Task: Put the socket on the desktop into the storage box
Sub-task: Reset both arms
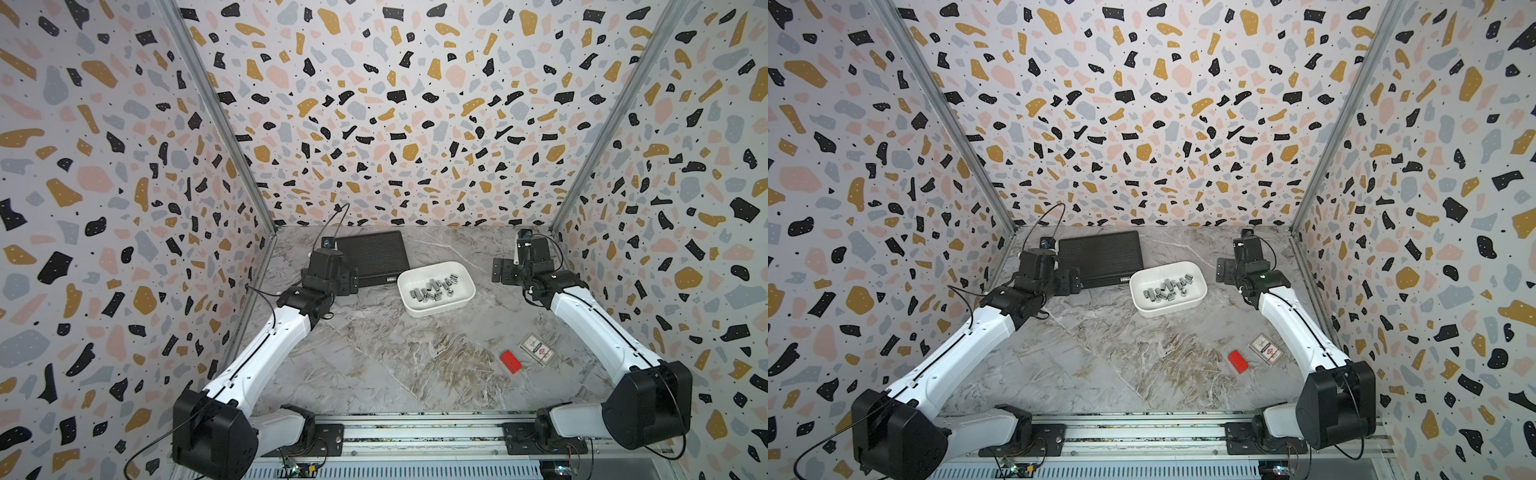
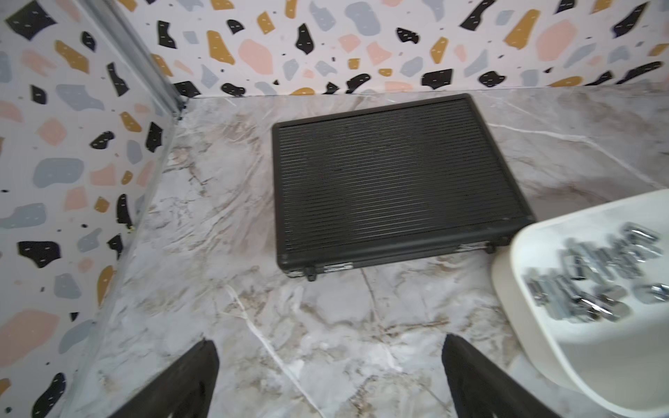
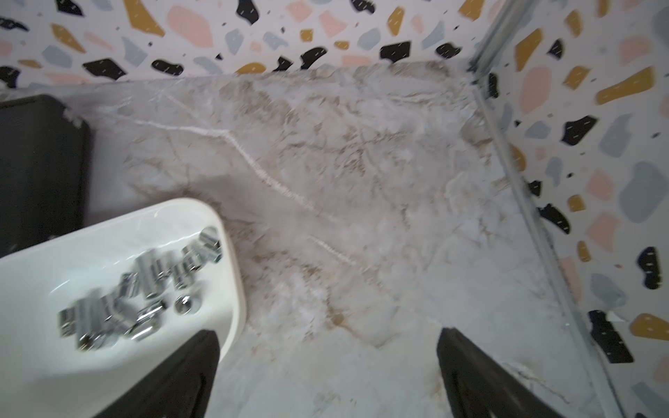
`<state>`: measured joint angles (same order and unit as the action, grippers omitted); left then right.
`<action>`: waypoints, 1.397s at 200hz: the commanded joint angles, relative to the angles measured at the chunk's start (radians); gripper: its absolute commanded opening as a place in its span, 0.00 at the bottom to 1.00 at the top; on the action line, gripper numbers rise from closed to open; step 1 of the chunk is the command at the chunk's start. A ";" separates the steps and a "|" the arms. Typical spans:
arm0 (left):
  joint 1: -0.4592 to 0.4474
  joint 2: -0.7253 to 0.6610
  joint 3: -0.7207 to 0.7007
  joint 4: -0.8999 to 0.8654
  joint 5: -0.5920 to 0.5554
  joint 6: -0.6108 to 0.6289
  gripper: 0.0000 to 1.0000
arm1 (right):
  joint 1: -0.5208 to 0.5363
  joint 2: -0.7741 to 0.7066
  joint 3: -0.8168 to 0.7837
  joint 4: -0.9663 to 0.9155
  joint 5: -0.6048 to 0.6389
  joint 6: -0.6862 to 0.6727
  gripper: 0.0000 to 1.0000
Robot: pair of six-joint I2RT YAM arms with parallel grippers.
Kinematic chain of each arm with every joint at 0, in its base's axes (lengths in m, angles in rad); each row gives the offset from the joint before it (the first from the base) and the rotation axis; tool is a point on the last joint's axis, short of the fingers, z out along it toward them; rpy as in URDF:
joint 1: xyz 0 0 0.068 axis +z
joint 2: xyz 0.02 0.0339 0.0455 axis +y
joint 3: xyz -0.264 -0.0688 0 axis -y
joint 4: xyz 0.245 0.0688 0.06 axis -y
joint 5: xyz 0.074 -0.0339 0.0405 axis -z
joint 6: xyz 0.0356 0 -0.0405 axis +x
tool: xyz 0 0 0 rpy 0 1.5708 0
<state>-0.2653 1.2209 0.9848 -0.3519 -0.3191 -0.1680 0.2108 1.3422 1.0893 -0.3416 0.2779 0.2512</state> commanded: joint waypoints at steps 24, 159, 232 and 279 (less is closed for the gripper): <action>0.210 -0.040 -0.176 0.275 0.008 0.083 0.97 | -0.129 -0.108 -0.222 0.290 0.216 -0.113 0.99; 0.201 0.143 -0.616 1.043 0.133 0.125 0.97 | -0.169 -0.022 -0.700 1.005 0.003 -0.209 1.00; 0.131 0.194 -0.671 1.194 0.073 0.184 1.00 | -0.168 0.188 -0.806 1.395 -0.004 -0.225 1.00; 0.124 0.210 -0.663 1.196 0.066 0.192 1.00 | -0.166 0.151 -0.848 1.415 -0.199 -0.286 1.00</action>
<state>-0.1398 1.4338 0.3080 0.7887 -0.2367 0.0032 0.0448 1.5131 0.2638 0.9936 0.2390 0.0303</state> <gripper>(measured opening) 0.995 0.997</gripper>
